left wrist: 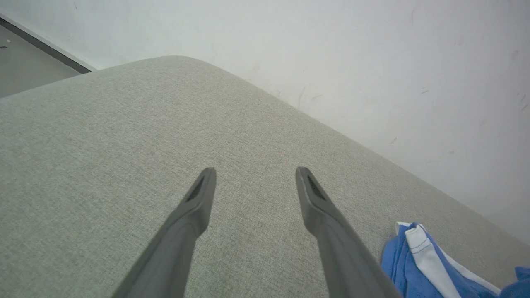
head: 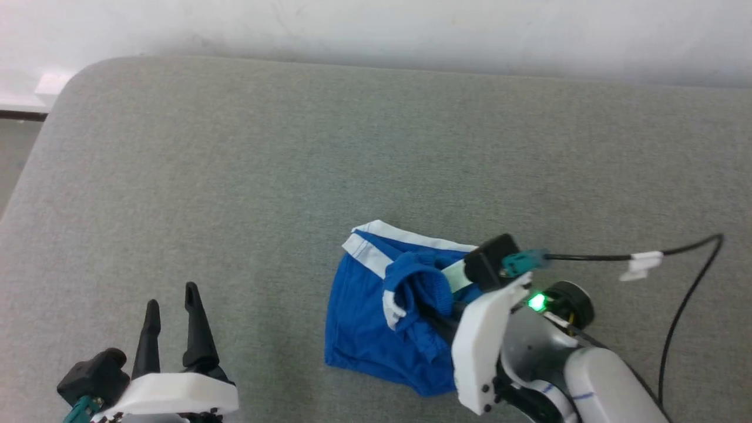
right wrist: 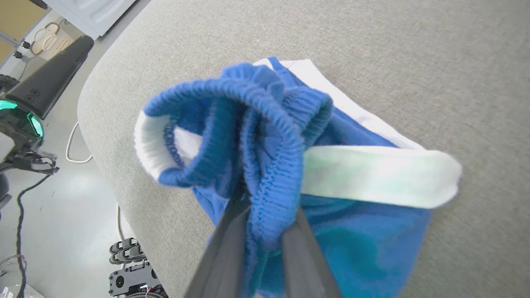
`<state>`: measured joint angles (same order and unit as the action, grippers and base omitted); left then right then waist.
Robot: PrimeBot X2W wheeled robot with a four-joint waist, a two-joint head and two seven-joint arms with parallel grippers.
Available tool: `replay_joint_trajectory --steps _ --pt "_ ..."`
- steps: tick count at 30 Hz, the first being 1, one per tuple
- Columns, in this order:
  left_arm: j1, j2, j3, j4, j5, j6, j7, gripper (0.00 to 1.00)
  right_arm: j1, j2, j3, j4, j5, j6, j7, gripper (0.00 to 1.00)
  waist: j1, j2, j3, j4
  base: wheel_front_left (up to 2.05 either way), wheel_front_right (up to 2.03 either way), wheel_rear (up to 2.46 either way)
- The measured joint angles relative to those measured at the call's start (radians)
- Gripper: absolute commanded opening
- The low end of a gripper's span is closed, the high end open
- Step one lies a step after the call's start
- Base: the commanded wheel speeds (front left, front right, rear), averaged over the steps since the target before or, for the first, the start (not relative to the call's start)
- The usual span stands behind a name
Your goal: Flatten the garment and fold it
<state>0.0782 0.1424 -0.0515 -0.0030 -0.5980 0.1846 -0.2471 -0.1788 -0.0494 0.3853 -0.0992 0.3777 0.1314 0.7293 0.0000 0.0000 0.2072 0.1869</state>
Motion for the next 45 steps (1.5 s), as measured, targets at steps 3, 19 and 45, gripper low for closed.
replay_joint_trajectory --steps 3,19,45 --pt "-0.001 -0.001 -0.007 0.004 0.003 0.000 0.000 1.00 -0.036 0.000 0.032 0.080 0.000 0.000 -0.019 0.00 0.0000 0.0000 0.000 0.017 0.00 0.00 0.00" --pt "-0.002 -0.012 -0.054 0.014 0.010 0.000 0.014 1.00 -0.262 0.002 0.185 0.542 -0.006 0.000 -0.149 0.01 -0.0001 0.0000 -0.034 0.071 0.00 0.00 0.00" --pt "0.001 0.015 -0.068 -0.027 0.021 0.001 0.019 1.00 -0.020 -0.002 -0.203 0.168 -0.001 0.000 -0.338 1.00 0.0000 0.0000 -0.041 -0.006 0.00 0.00 0.00"
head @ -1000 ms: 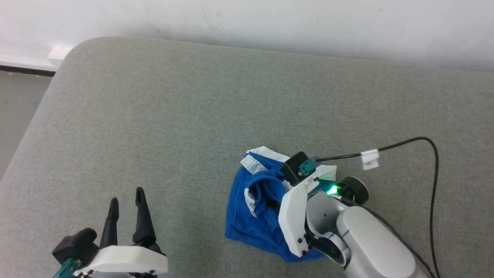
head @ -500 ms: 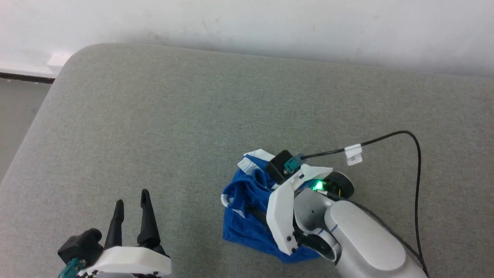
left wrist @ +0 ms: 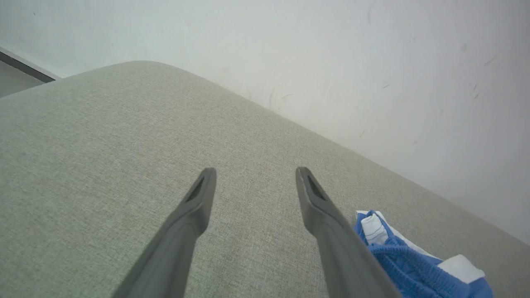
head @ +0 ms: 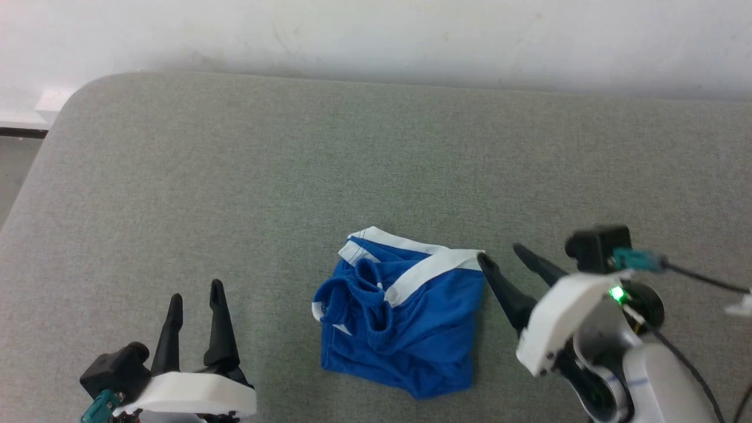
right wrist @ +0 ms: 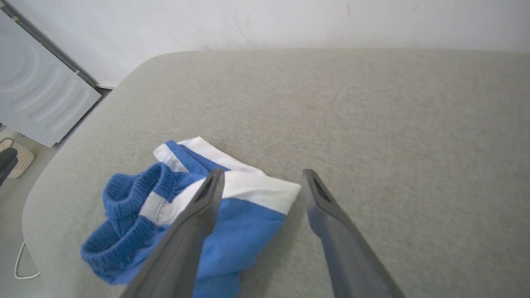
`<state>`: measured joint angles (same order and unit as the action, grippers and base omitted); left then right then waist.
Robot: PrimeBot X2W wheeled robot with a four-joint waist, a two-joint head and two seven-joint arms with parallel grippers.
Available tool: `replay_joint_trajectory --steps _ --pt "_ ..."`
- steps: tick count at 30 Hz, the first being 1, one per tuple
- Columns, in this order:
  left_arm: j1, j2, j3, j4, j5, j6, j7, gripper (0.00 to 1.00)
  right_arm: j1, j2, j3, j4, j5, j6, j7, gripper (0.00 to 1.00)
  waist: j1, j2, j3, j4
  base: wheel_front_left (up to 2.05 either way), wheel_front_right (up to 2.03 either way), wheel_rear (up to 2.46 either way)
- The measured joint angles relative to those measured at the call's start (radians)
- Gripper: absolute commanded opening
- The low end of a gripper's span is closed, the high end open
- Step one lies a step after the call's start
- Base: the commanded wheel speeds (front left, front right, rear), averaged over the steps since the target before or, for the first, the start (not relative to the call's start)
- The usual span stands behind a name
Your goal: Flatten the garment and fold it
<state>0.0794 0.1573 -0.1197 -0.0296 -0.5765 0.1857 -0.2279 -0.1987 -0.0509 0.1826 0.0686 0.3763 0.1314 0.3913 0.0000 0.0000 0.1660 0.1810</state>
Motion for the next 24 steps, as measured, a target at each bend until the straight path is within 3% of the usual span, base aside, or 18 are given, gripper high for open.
replay_joint_trajectory --steps 5,10,24 --pt "0.000 0.004 -0.005 -0.004 0.007 0.000 0.000 1.00 0.153 0.000 -0.035 -0.097 0.045 0.000 0.007 1.00 0.0000 0.0000 0.015 -0.013 0.00 0.00 0.00" --pt "-0.001 0.004 -0.014 -0.004 0.007 0.000 0.000 1.00 0.191 0.000 -0.012 -0.106 0.076 0.000 0.014 1.00 0.0000 0.0000 0.026 -0.020 0.00 0.00 0.00" --pt "-0.023 0.002 -0.035 0.027 0.006 -0.009 0.003 1.00 0.117 0.001 0.041 0.053 0.100 0.000 0.048 1.00 0.0000 0.0000 0.041 0.037 0.00 0.00 0.00"
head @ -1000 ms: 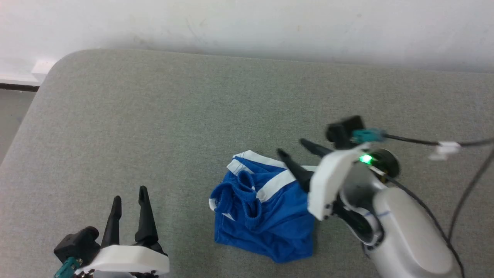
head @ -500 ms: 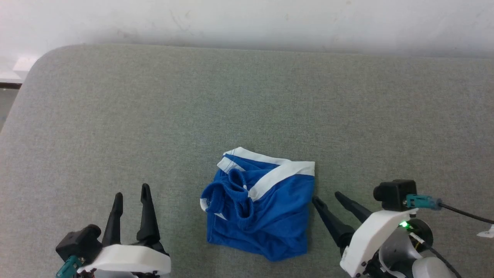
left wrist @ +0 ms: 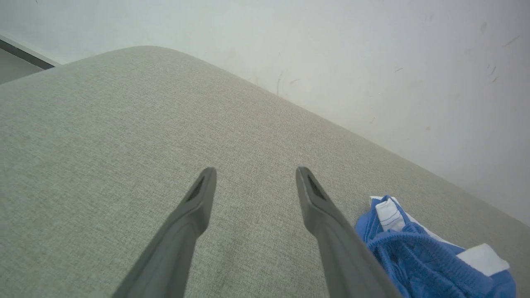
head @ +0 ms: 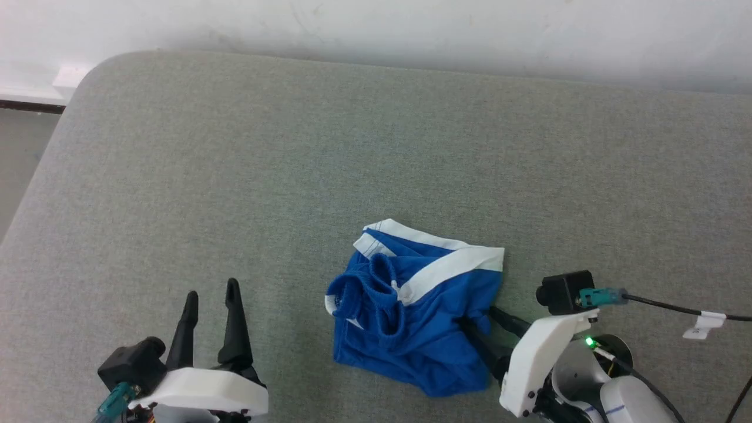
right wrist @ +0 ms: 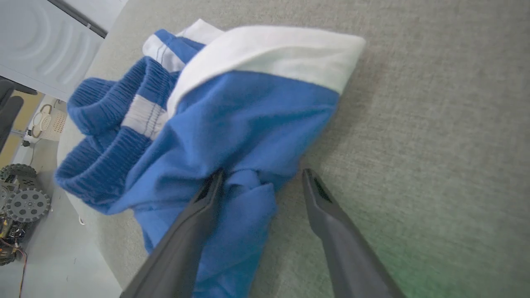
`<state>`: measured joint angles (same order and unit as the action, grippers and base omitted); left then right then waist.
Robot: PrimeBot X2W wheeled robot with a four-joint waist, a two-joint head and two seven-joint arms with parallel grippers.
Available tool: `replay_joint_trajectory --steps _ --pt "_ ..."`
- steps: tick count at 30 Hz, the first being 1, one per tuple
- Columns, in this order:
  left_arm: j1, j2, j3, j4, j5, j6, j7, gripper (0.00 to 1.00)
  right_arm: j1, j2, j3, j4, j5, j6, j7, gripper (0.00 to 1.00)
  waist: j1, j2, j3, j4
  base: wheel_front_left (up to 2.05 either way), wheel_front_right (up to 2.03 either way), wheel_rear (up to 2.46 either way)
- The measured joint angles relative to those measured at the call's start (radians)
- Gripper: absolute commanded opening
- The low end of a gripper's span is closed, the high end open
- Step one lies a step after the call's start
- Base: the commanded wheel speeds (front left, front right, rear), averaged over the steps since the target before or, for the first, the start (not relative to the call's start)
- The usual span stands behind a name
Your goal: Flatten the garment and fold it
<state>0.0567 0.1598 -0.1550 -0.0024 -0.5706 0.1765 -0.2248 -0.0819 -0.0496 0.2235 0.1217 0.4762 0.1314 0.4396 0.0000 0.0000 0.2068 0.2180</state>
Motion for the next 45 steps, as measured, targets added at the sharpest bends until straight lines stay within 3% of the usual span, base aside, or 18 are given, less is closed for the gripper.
replay_joint_trajectory --steps 5,6,7,8,19,27,35,45 --pt "-0.005 -0.004 -0.010 0.012 0.000 -0.005 0.000 1.00 -0.063 0.002 0.010 0.101 -0.004 0.001 -0.013 1.00 0.0000 0.0000 0.001 0.016 0.00 0.00 0.00" --pt "-0.007 -0.004 -0.012 0.015 0.000 -0.008 0.000 1.00 -0.077 0.002 0.014 0.119 -0.007 0.002 -0.020 0.58 -0.0001 0.0000 0.001 0.018 0.00 0.00 0.00" --pt "-0.010 -0.005 -0.014 0.016 0.000 -0.009 0.000 1.00 -0.090 0.002 0.019 0.139 -0.002 0.001 -0.022 0.26 -0.0001 0.0000 0.000 0.020 0.00 0.00 0.00" --pt "-0.014 -0.004 -0.014 0.019 0.000 -0.009 0.000 1.00 -0.101 0.001 0.024 0.155 0.001 0.001 -0.029 0.00 0.0000 0.0000 -0.001 0.021 0.00 0.00 0.00" --pt "-0.021 0.009 -0.025 0.023 0.007 -0.010 0.000 1.00 -0.128 0.004 0.028 0.207 -0.069 0.001 -0.091 0.00 0.0000 0.0000 -0.034 -0.005 0.00 0.00 0.00" --pt "-0.016 0.026 -0.034 0.006 0.017 -0.008 0.006 1.00 -0.154 -0.024 -0.048 0.103 -0.251 0.001 0.025 0.00 0.0000 0.0000 -0.043 -0.068 0.00 0.00 0.00" --pt "-0.021 0.045 -0.036 -0.035 0.027 -0.008 0.013 1.00 -0.179 -0.198 -0.042 -0.030 -0.282 0.001 0.176 0.00 0.0000 0.0000 -0.016 -0.140 0.00 0.00 0.00" --pt "-0.102 0.077 -0.039 -0.120 0.056 -0.007 0.025 1.00 -0.248 -0.442 -0.079 -0.146 -0.362 0.001 0.204 0.00 0.0001 0.0000 0.098 -0.208 0.00 0.00 0.00"
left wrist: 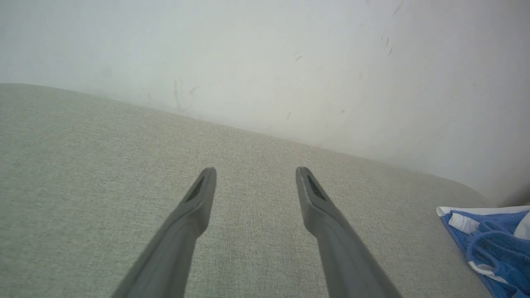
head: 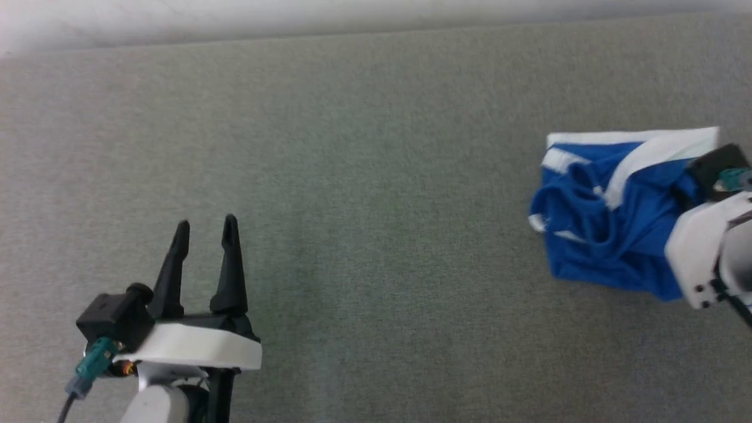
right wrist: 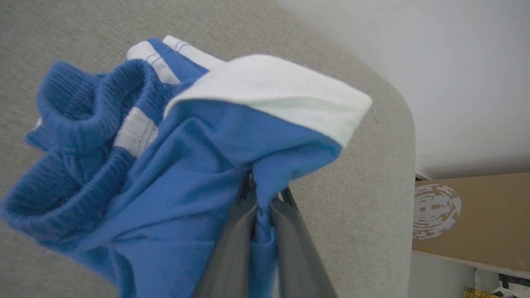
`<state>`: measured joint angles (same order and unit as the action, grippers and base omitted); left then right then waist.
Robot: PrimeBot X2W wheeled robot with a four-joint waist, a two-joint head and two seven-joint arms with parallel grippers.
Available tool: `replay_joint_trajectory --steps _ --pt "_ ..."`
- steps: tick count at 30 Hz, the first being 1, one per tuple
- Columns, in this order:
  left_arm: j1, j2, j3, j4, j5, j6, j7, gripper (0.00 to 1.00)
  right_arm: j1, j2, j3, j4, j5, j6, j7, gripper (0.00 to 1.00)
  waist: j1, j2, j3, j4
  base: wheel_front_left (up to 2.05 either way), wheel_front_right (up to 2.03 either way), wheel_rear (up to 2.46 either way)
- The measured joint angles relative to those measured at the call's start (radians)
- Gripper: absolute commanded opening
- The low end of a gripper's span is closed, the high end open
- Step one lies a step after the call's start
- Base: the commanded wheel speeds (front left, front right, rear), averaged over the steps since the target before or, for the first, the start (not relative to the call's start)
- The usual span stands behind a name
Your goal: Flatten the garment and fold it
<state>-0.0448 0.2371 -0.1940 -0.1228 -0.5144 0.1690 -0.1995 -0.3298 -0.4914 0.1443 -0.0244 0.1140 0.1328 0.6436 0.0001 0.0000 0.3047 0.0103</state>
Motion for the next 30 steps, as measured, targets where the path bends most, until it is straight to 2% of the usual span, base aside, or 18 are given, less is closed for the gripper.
replay_joint_trajectory --steps 8,16,23,30 --pt "-0.064 0.034 0.010 -0.058 0.015 0.000 0.016 1.00 -0.039 -0.158 -0.052 -0.009 -0.025 0.000 0.016 0.00 0.0001 0.0000 0.110 -0.043 0.00 0.00 0.00" --pt "-0.102 0.058 0.018 -0.105 0.023 0.000 0.032 1.00 -0.049 -0.251 -0.131 -0.015 -0.072 0.000 0.025 0.00 0.0000 0.0000 0.214 -0.071 0.00 0.00 0.00" --pt "-0.127 0.067 0.012 -0.124 0.032 0.000 0.037 1.00 -0.043 -0.303 -0.190 0.002 -0.118 0.000 0.012 0.00 0.0000 0.0000 0.284 -0.086 0.00 0.00 0.00" --pt "-0.134 0.082 0.012 -0.140 0.038 0.000 0.043 1.00 -0.032 -0.303 -0.248 0.015 -0.152 0.000 -0.011 0.00 -0.0001 0.0000 0.322 -0.096 0.00 0.00 0.00"
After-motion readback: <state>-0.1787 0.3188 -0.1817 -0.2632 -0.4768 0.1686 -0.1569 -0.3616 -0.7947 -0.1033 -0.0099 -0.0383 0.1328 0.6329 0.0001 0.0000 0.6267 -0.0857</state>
